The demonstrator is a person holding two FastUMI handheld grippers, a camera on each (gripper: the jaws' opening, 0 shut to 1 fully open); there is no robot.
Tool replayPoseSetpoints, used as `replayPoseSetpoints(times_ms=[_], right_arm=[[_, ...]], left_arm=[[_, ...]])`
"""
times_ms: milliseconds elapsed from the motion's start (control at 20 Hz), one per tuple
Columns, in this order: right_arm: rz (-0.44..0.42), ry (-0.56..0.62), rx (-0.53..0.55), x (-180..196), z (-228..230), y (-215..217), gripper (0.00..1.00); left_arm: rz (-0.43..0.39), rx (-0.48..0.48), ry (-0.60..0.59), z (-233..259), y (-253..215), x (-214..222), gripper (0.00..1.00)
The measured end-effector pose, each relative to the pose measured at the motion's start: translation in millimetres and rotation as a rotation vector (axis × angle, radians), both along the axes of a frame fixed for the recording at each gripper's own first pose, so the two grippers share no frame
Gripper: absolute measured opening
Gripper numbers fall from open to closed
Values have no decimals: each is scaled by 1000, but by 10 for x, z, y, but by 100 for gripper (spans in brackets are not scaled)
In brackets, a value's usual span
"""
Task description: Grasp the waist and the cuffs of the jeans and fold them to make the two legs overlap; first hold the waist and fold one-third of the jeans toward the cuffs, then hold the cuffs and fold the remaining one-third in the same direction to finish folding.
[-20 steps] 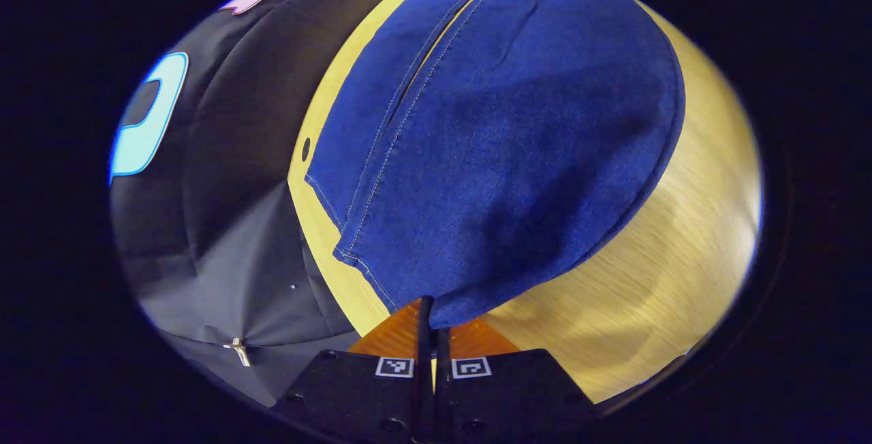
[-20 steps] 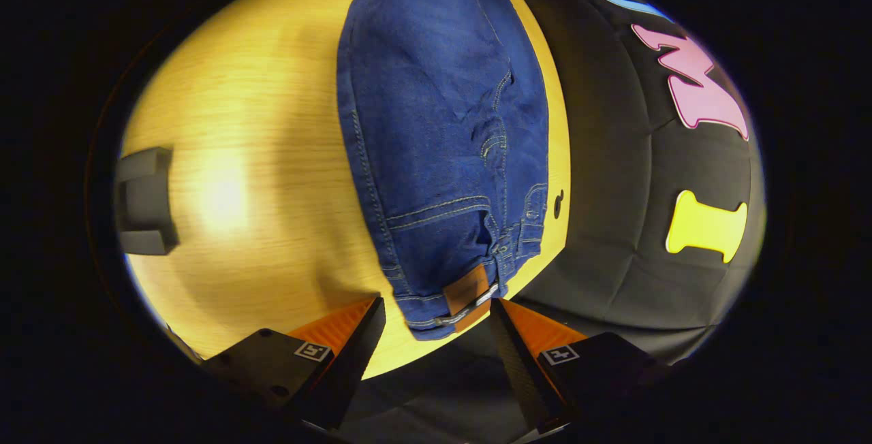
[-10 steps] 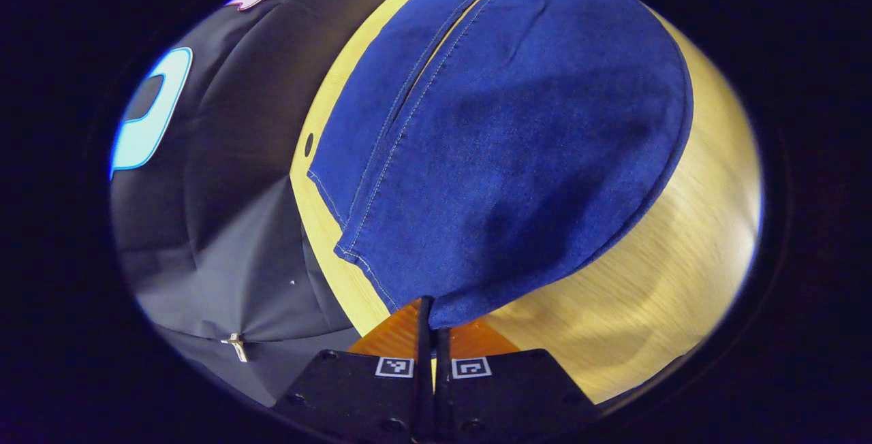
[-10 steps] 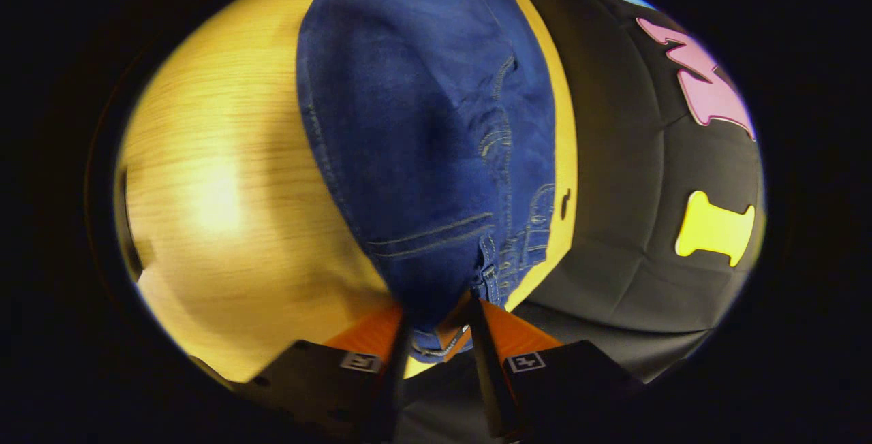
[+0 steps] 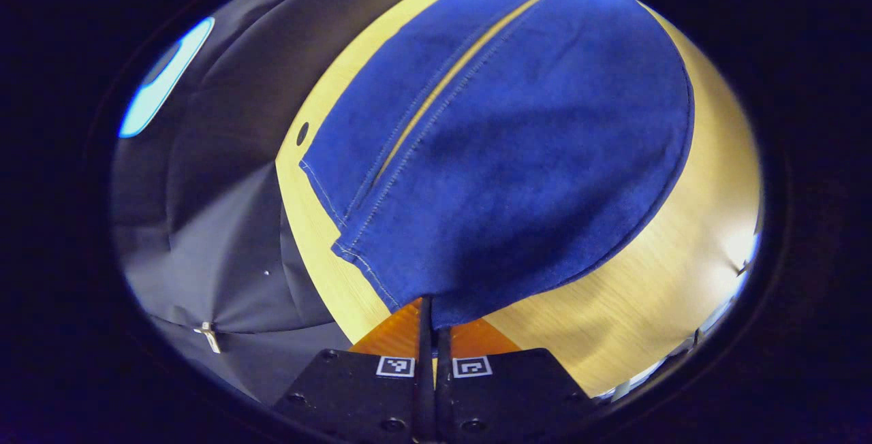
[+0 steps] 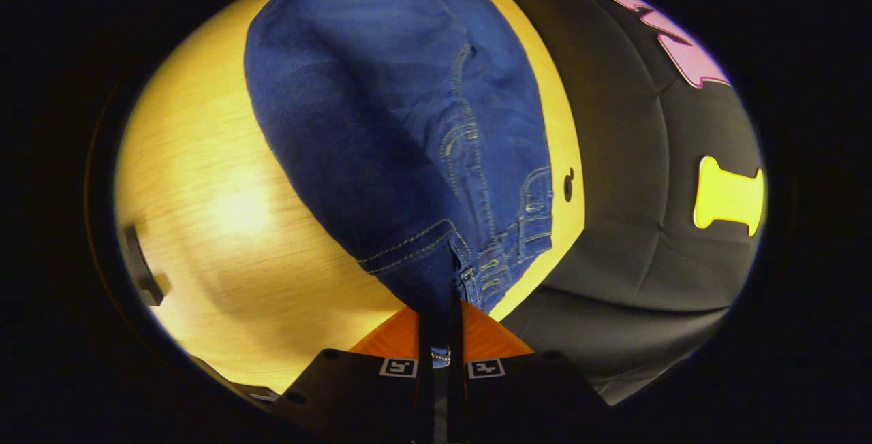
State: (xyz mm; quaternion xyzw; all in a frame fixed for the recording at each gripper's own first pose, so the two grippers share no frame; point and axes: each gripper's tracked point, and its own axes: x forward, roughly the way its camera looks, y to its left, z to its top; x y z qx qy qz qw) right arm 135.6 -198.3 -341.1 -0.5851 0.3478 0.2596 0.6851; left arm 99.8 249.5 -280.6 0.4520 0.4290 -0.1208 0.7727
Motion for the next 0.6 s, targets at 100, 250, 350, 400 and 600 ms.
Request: replayPoseSetpoints(times_ms=[100,250,350,400,600], right_arm=[[-53,-43,59,121,237,69,12],[-173,-113,184,406,676,188,11],[-259,-146,270,613,948,269,11],[-299,-164,305,717,1093,304,11],[-476,-207,462,1043,1714,467,12]], left_arm=[[-39,-5,23,208,-8,36,6],[-35,-113,101,425,-115,41,6],[-35,-176,141,608,-133,183,6],[-33,-193,164,683,-109,215,6],[-24,-236,181,1034,-103,742,6]])
